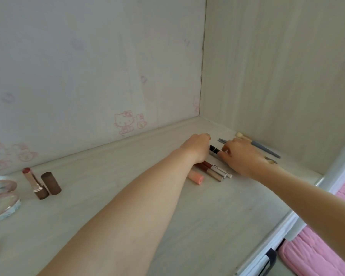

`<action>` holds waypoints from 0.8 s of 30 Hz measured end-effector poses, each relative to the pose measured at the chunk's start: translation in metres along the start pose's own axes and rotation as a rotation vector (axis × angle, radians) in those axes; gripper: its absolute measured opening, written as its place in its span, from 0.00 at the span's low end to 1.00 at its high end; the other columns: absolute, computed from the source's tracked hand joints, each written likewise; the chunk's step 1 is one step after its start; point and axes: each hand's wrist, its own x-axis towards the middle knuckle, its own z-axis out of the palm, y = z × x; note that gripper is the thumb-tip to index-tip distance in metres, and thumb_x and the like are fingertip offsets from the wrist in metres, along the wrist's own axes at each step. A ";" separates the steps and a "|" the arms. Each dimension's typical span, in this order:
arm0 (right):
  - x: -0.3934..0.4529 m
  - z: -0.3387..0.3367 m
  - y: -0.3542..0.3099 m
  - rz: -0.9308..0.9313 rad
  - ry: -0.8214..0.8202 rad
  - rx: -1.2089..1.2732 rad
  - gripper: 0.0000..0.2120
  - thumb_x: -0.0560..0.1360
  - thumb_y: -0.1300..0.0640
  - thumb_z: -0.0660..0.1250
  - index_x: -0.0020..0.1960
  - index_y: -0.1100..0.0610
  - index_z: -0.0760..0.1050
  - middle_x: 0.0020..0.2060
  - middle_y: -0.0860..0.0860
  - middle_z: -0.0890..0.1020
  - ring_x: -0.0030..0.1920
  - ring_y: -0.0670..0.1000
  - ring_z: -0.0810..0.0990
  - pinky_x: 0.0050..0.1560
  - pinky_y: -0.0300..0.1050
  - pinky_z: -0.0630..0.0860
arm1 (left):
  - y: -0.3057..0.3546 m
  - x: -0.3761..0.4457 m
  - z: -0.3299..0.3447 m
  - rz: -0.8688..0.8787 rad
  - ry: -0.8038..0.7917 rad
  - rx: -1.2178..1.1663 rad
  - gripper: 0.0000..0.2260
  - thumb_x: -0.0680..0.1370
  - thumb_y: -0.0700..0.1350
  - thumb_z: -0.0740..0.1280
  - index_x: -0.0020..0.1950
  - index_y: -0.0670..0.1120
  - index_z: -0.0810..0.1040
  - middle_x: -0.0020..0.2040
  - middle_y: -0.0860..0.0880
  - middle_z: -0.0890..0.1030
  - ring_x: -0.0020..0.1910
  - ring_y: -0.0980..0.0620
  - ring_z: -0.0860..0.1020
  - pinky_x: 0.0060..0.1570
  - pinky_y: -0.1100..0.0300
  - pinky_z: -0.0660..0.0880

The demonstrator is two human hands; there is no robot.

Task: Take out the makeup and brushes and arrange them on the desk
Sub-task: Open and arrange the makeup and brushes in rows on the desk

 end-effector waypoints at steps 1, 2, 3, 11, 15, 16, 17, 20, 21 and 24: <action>0.000 0.001 0.000 -0.006 -0.010 -0.001 0.17 0.80 0.46 0.57 0.56 0.55 0.78 0.53 0.55 0.77 0.55 0.56 0.74 0.55 0.52 0.75 | 0.001 0.002 0.002 -0.003 -0.013 -0.012 0.19 0.79 0.35 0.55 0.70 0.44 0.67 0.65 0.43 0.74 0.61 0.42 0.75 0.60 0.48 0.73; 0.000 0.002 -0.001 -0.007 -0.013 0.010 0.16 0.80 0.46 0.57 0.57 0.54 0.78 0.52 0.55 0.76 0.55 0.56 0.74 0.55 0.53 0.75 | 0.002 0.003 0.003 -0.004 -0.023 -0.024 0.20 0.79 0.36 0.55 0.71 0.45 0.67 0.66 0.43 0.74 0.61 0.43 0.75 0.61 0.50 0.73; 0.000 0.003 -0.002 -0.003 -0.013 0.026 0.15 0.80 0.47 0.57 0.57 0.54 0.77 0.52 0.55 0.76 0.55 0.56 0.74 0.54 0.53 0.75 | 0.003 0.004 0.004 -0.007 -0.029 -0.043 0.20 0.80 0.36 0.55 0.71 0.46 0.67 0.67 0.44 0.74 0.62 0.43 0.74 0.61 0.51 0.73; 0.002 0.006 -0.004 0.142 0.043 0.234 0.08 0.78 0.54 0.64 0.52 0.56 0.78 0.48 0.55 0.81 0.48 0.56 0.78 0.49 0.51 0.77 | 0.007 0.006 0.014 -0.059 0.064 -0.319 0.18 0.77 0.36 0.60 0.67 0.46 0.73 0.66 0.45 0.75 0.63 0.46 0.74 0.60 0.58 0.71; 0.001 0.008 -0.008 0.172 0.115 0.361 0.06 0.78 0.54 0.63 0.54 0.53 0.74 0.47 0.53 0.80 0.45 0.54 0.78 0.47 0.50 0.77 | 0.009 -0.002 0.016 -0.048 0.185 -0.444 0.17 0.77 0.36 0.62 0.65 0.45 0.74 0.65 0.45 0.75 0.62 0.47 0.74 0.60 0.59 0.70; -0.001 0.008 -0.010 0.172 0.136 0.392 0.05 0.78 0.54 0.62 0.53 0.52 0.74 0.46 0.52 0.80 0.43 0.53 0.78 0.45 0.49 0.77 | 0.008 -0.004 0.014 -0.051 0.224 -0.491 0.15 0.77 0.36 0.63 0.64 0.44 0.76 0.63 0.45 0.77 0.61 0.48 0.75 0.58 0.60 0.71; -0.002 0.007 -0.012 0.164 0.160 0.416 0.05 0.78 0.53 0.62 0.53 0.51 0.73 0.45 0.51 0.80 0.41 0.52 0.78 0.43 0.49 0.78 | 0.008 -0.006 0.010 -0.061 0.256 -0.546 0.13 0.77 0.36 0.64 0.61 0.44 0.77 0.60 0.45 0.78 0.58 0.48 0.77 0.56 0.61 0.72; -0.008 0.001 -0.023 0.114 0.223 0.453 0.02 0.78 0.53 0.63 0.51 0.49 0.72 0.42 0.48 0.80 0.37 0.48 0.77 0.36 0.46 0.76 | 0.002 -0.016 -0.007 -0.110 0.267 -0.769 0.09 0.75 0.33 0.65 0.52 0.42 0.80 0.51 0.44 0.81 0.47 0.46 0.82 0.52 0.58 0.78; -0.009 -0.002 -0.028 0.092 0.235 0.469 0.02 0.78 0.54 0.63 0.50 0.48 0.71 0.41 0.47 0.80 0.36 0.46 0.76 0.33 0.43 0.74 | 0.000 -0.021 -0.014 -0.122 0.260 -0.840 0.08 0.75 0.31 0.65 0.50 0.41 0.81 0.49 0.43 0.81 0.45 0.45 0.83 0.52 0.56 0.80; -0.016 -0.013 -0.049 0.037 0.252 0.531 0.03 0.78 0.55 0.65 0.49 0.48 0.72 0.41 0.45 0.79 0.37 0.40 0.74 0.31 0.36 0.66 | -0.010 -0.040 -0.035 -0.126 0.247 -0.961 0.07 0.74 0.29 0.66 0.46 0.39 0.80 0.47 0.40 0.81 0.44 0.44 0.83 0.50 0.57 0.80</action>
